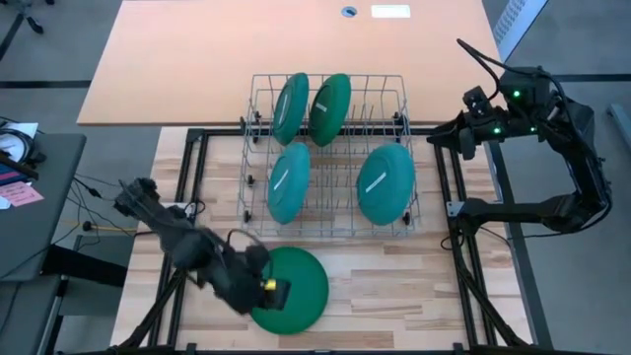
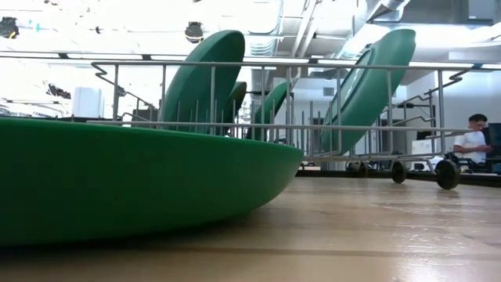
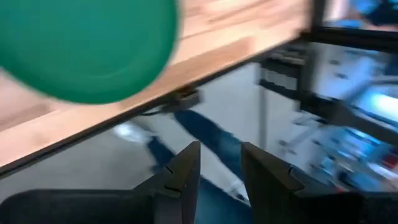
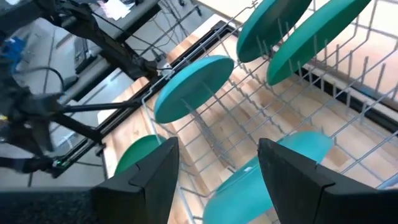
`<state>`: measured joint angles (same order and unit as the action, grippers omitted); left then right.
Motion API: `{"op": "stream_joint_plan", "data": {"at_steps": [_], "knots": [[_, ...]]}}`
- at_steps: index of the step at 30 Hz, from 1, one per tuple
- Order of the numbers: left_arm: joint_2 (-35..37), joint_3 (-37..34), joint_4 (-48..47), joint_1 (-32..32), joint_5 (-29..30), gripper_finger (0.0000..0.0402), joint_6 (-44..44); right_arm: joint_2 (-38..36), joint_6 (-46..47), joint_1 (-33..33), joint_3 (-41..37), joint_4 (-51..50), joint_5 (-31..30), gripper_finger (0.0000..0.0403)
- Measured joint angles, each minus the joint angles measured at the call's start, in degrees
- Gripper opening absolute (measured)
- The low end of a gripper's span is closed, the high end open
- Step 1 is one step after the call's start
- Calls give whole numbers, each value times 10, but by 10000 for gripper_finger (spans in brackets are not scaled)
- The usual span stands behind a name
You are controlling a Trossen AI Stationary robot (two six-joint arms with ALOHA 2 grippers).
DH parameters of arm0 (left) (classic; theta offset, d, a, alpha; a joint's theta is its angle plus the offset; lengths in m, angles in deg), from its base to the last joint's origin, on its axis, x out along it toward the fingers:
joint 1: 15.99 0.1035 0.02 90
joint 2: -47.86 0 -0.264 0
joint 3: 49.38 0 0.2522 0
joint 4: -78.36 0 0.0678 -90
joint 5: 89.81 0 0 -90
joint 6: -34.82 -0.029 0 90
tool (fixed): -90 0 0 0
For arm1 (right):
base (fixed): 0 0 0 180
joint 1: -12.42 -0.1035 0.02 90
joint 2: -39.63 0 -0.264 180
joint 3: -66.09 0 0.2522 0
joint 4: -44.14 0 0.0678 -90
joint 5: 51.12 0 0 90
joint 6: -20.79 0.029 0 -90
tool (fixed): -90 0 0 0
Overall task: Sort dishes
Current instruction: Put the green plate into the dish rack
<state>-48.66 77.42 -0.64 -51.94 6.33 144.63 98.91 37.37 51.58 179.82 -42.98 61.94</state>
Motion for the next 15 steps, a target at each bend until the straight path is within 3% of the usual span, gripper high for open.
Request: {"op": "stream_joint_plan", "data": {"at_steps": [7, 12, 15], "knots": [[-62, 0, -127, -38, -41, 130, 79, -6, 46, -2, 0, -13, 13, 226], [-96, -3, -235, -42, -54, 183, 113, -17, 155, -25, 0, -7, 13, 226], [-101, -31, -236, -42, -46, 216, 98, -24, 222, -44, 0, 0, 13, 226]]}}
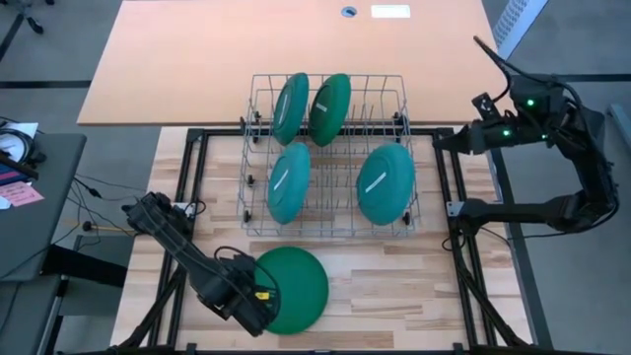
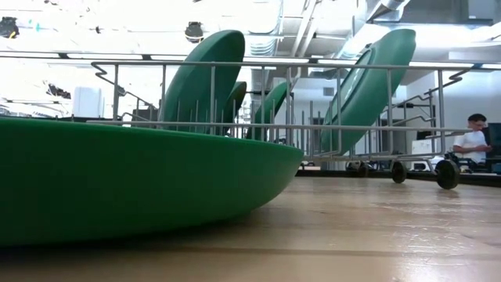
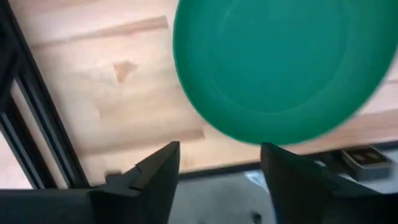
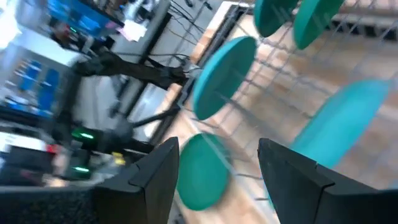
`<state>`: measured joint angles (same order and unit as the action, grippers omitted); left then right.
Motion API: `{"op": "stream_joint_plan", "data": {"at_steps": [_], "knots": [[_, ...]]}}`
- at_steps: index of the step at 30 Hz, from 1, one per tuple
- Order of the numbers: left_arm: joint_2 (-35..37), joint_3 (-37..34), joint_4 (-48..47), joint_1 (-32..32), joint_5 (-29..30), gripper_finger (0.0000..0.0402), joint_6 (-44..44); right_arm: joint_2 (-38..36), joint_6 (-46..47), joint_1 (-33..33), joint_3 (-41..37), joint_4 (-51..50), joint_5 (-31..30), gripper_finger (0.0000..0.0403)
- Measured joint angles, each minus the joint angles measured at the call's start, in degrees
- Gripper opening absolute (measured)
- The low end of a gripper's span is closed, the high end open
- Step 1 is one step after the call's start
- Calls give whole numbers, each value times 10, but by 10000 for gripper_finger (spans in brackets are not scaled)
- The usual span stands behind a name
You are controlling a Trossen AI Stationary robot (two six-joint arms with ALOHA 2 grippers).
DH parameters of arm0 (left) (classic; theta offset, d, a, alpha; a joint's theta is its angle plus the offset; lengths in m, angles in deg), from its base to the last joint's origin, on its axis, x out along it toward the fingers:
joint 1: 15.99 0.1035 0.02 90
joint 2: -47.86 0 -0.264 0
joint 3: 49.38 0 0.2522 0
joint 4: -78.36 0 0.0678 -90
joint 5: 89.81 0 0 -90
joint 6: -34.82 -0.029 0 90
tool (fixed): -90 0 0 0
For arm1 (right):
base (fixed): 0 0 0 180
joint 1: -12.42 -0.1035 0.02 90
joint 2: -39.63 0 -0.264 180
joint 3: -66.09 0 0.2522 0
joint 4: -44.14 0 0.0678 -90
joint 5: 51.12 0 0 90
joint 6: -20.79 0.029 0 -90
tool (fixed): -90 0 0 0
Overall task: Sort dishes
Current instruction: Put the green plate into the dish rack
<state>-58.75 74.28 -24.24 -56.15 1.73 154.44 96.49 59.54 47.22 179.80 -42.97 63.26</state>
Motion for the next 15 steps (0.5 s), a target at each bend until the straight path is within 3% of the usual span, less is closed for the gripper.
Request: {"op": "stream_joint_plan", "data": {"at_steps": [4, 10, 15], "knots": [[0, -57, 48, -3, 15, 238, -21, -9, 81, -35, 0, 20, 0, 226], [0, -136, 136, -13, 30, 240, 8, -29, 145, -106, 0, 29, -9, 226], [-1, -181, 164, -24, 28, 240, 40, -41, 203, -164, 0, 29, -79, 226]]}}
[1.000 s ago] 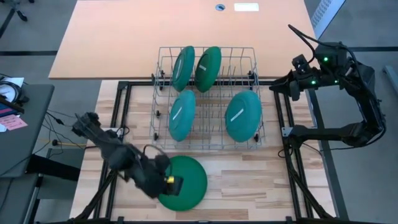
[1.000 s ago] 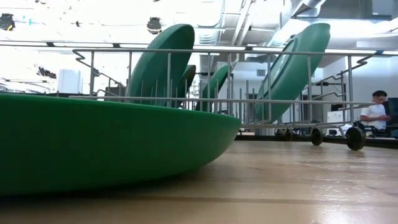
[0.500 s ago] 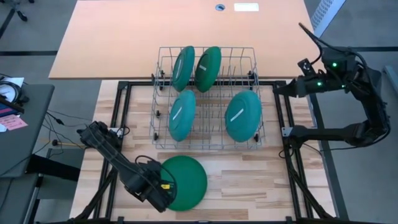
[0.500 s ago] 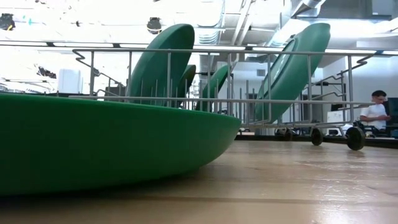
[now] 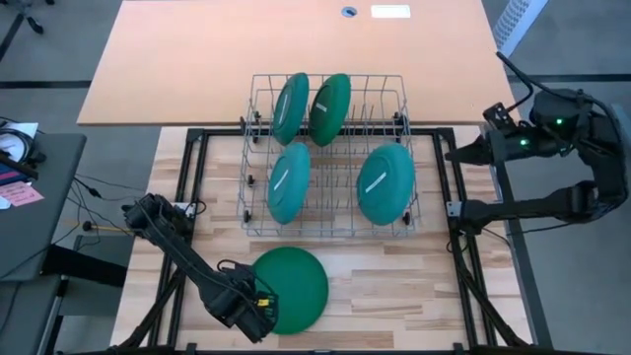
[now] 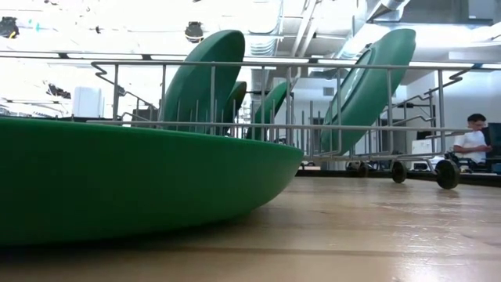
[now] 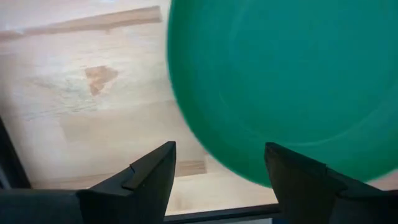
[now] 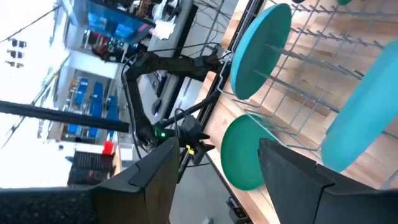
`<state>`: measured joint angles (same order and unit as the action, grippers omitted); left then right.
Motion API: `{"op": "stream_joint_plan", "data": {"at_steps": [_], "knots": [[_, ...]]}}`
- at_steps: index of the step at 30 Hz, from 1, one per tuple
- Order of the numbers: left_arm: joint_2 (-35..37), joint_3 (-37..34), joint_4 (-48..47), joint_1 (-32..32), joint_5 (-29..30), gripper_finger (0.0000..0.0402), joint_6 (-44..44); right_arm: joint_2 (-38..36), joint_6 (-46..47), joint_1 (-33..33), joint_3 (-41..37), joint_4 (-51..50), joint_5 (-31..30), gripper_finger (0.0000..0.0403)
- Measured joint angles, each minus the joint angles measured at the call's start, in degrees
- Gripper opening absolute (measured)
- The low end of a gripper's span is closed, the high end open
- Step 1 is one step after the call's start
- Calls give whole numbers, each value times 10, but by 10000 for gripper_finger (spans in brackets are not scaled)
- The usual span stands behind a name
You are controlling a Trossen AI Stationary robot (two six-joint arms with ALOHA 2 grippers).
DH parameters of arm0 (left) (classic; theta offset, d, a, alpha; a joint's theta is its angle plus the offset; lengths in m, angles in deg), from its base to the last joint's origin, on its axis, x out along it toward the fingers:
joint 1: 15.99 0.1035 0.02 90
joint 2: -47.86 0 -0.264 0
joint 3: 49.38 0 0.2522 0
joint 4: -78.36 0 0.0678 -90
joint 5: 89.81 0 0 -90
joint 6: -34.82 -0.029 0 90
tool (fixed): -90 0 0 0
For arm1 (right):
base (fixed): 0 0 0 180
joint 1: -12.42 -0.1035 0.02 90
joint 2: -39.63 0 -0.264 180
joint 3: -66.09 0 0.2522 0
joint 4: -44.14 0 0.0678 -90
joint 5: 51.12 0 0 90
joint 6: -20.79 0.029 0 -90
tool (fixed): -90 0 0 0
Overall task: Sort dishes
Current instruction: Put the green plate into the dish rack
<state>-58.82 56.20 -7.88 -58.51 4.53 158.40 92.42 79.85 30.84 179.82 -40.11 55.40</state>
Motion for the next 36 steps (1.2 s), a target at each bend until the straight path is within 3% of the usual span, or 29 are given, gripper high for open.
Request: {"op": "stream_joint_plan", "data": {"at_steps": [4, 9, 12, 22, 28, 36], "knots": [[0, -28, 20, -5, -10, 240, -1, 0, -8, -41, 0, 0, -41, 226], [1, -57, 70, -6, -11, 240, -3, 16, -168, -77, 0, -2, -59, 226], [3, -64, 87, -6, -21, 240, 8, 30, -218, -98, 0, -4, -49, 226], [4, -75, 9, -5, -32, 240, 27, 65, -227, -157, -27, -5, -53, 211], [8, -124, 83, -2, -16, 240, 19, 77, -198, -193, -84, 19, -59, 203], [8, -175, 143, -2, -2, 240, 21, 77, -160, -249, -124, 131, -62, 183]]}}
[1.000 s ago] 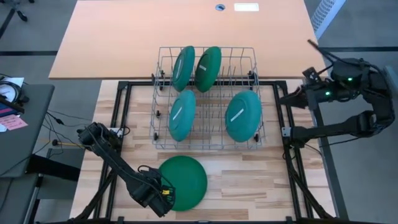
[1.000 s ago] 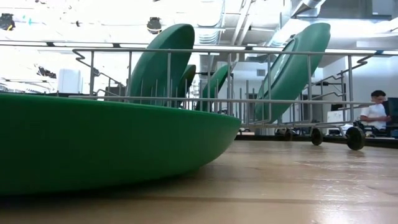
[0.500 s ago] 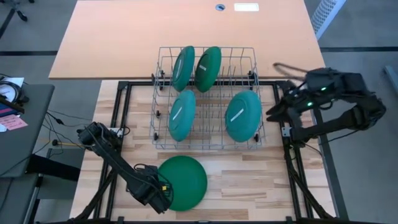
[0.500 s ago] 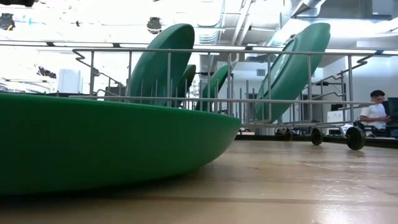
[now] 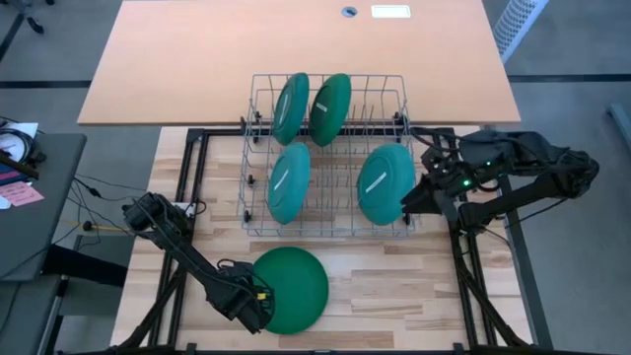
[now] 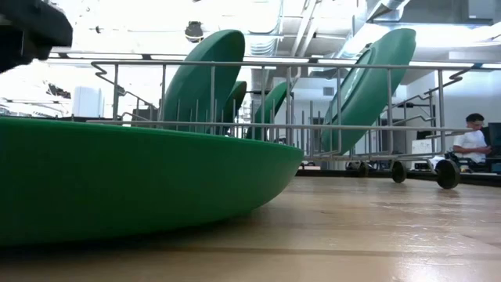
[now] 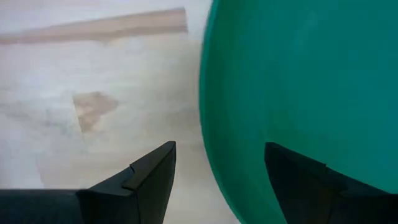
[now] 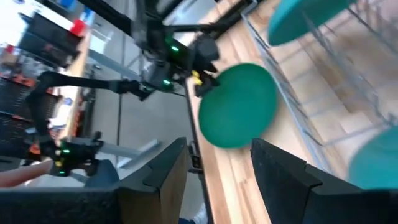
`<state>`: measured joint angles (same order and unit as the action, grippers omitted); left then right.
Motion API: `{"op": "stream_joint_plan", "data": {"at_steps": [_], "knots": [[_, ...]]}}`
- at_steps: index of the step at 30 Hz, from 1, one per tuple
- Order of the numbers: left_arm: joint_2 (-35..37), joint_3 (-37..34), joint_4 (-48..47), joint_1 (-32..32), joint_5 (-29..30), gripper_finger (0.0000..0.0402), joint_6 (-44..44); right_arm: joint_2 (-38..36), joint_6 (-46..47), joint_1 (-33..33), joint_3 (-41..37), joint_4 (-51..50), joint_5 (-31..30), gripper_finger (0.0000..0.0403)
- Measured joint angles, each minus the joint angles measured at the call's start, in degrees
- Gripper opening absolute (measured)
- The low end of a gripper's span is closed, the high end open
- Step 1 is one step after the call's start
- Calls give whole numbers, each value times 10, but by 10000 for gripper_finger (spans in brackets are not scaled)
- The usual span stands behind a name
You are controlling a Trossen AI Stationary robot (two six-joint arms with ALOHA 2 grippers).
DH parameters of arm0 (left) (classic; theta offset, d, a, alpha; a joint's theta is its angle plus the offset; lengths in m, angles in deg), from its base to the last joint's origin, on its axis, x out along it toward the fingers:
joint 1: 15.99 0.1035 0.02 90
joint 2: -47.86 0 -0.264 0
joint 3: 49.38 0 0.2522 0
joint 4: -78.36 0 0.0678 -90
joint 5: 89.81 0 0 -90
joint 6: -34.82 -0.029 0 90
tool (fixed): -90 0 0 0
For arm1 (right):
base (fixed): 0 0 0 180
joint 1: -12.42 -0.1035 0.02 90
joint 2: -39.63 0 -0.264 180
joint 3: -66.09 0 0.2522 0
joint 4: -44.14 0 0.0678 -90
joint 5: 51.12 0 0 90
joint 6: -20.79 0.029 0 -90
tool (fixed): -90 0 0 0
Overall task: Sort dishes
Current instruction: Put the green plate into the dish rack
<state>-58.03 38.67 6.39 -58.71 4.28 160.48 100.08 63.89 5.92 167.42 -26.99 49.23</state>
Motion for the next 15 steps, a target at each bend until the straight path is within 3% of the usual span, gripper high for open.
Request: {"op": "stream_joint_plan", "data": {"at_steps": [7, 15], "knots": [[0, -38, 47, 0, 4, 214, 0, 4, 25, -17, 0, 40, -1, 170], [2, -78, 125, 3, 32, 125, -19, 10, 41, -38, 0, 40, -15, 170]]}}
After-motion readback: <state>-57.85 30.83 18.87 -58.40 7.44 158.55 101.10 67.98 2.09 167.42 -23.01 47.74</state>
